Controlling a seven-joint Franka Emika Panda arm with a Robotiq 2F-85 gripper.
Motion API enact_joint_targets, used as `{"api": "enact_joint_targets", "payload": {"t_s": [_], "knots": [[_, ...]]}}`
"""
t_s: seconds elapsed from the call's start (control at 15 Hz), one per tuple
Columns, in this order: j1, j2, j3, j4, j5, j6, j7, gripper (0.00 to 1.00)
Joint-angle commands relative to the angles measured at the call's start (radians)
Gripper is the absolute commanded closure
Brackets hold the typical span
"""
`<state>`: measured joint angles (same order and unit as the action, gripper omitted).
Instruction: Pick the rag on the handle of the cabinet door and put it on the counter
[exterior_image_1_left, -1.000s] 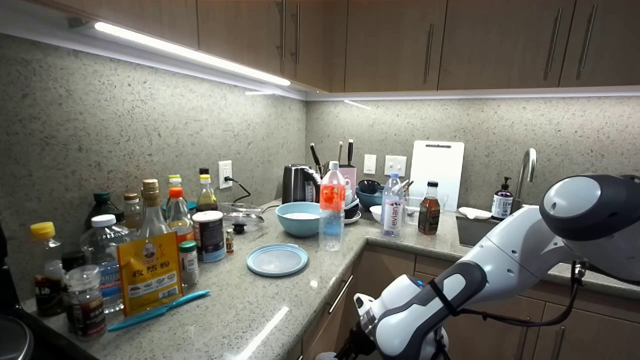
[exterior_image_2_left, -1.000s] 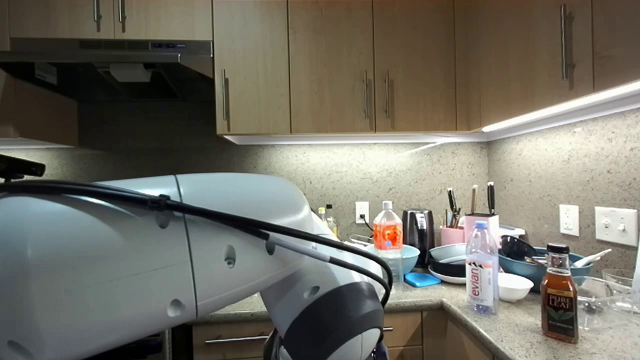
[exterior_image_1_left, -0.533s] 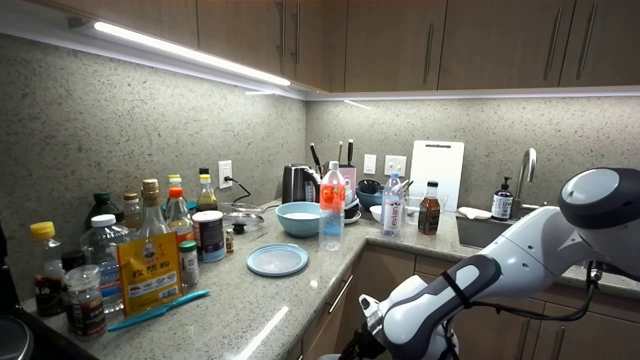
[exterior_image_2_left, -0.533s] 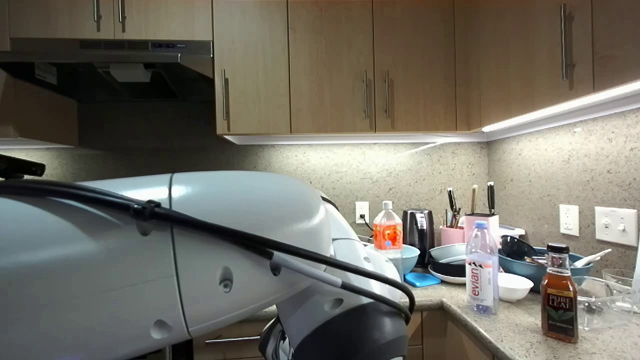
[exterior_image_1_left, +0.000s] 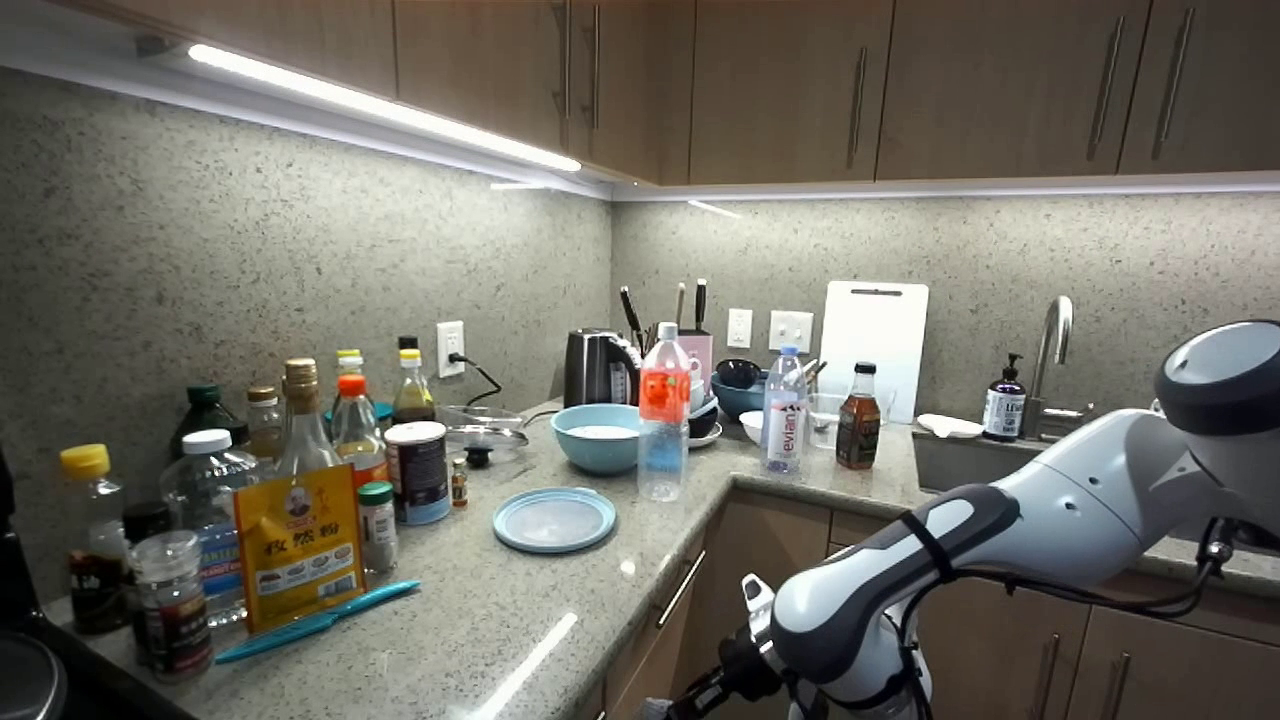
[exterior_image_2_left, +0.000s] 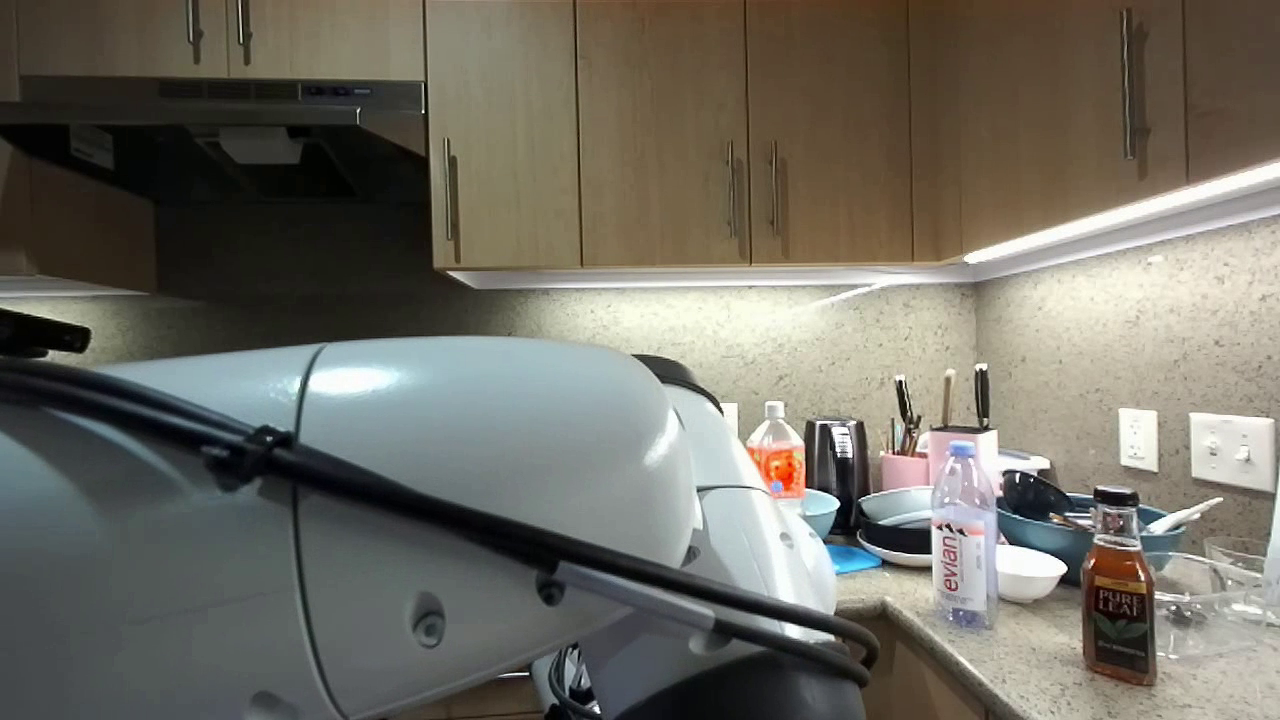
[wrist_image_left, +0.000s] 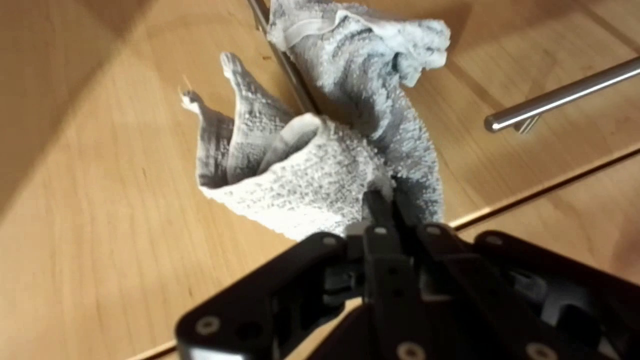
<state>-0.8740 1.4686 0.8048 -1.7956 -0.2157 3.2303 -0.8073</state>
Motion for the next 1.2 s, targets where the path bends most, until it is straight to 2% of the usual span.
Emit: {"api": "enact_joint_targets", "payload": {"t_s": [0.0, 0.27, 0.33, 0.47, 0.53, 0.6, 0.67, 0.73, 0.8, 0.87, 0.93, 1.0, 1.13], "knots": [[-0.012, -0.014, 0.008, -0.048, -0.037, 0.140, 0.130, 0.93], [0.055, -0.100, -0.024, -0.103, -0.089, 0.361, 0.367, 0.94], [0.037, -0.084, 0.041, -0.010, 0.007, 0.264, 0.255, 0.94], [0.079, -0.148, 0.033, -0.003, 0.051, 0.254, 0.287, 0.94], [0.110, -0.200, -0.017, 0.016, -0.052, 0.242, 0.450, 0.93], [0.134, -0.252, -0.052, -0.029, -0.027, 0.259, 0.474, 0.94], [0.167, -0.313, -0.096, -0.113, -0.008, 0.332, 0.525, 0.93], [0.197, -0.330, -0.110, -0.028, -0.001, 0.239, 0.570, 0.95], [0.229, -0.375, -0.147, -0.055, 0.007, 0.245, 0.607, 0.94], [0.278, -0.433, -0.201, -0.083, 0.036, 0.230, 0.651, 0.93], [0.307, -0.492, -0.221, -0.143, 0.136, 0.223, 0.618, 0.94], [0.360, -0.537, -0.274, -0.190, 0.193, 0.223, 0.636, 0.93], [0.440, -0.636, -0.322, -0.259, 0.326, 0.148, 0.654, 0.94]]}}
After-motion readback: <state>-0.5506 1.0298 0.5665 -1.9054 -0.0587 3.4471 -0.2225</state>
